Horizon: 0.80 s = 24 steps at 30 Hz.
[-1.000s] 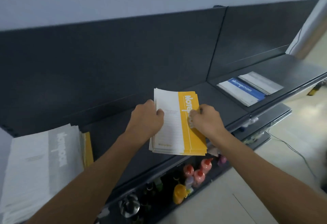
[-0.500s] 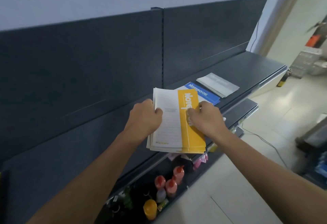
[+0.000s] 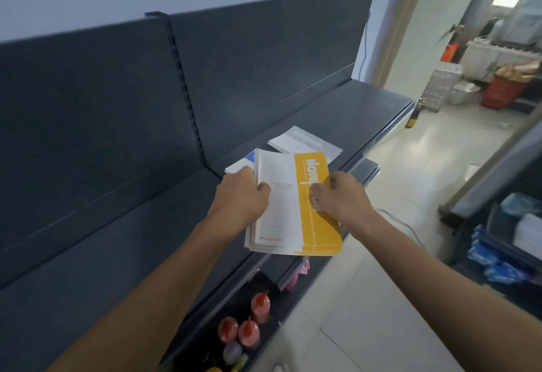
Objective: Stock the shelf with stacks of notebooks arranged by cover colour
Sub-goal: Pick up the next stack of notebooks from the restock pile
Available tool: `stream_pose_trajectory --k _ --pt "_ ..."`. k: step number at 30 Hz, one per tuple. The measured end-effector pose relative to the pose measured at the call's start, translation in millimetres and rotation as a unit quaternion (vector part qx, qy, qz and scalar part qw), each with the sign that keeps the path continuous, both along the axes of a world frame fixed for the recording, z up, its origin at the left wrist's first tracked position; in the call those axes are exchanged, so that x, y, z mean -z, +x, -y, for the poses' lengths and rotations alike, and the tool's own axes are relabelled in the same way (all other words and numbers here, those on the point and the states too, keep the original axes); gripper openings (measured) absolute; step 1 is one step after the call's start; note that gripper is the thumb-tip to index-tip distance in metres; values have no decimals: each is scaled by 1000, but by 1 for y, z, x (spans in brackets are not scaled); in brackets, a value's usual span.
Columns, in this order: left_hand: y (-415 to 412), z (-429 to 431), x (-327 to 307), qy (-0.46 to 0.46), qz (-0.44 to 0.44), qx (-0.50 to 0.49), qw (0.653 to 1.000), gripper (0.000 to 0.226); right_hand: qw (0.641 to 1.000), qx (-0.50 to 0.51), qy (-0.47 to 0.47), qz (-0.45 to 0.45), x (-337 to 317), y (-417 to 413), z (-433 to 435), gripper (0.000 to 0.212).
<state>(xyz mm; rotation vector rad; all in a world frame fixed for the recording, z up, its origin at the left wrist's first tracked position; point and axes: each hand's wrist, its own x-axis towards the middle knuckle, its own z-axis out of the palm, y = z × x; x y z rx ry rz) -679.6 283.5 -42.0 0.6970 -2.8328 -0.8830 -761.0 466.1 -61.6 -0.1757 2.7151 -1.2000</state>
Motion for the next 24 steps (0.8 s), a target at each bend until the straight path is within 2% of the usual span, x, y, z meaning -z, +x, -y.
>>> stream_pose_trajectory --k 11,18,24 --pt "-136 -34 2 2 -34 56 998 30 998 58 -31 21 -9 -115 -37 16" --pt "-206 -63 8 -1 -24 93 995 26 998 63 -21 16 -7 -174 -73 22" --pt "-281 -102 11 -3 -45 60 997 26 998 61 -20 -14 3 -251 -107 19"
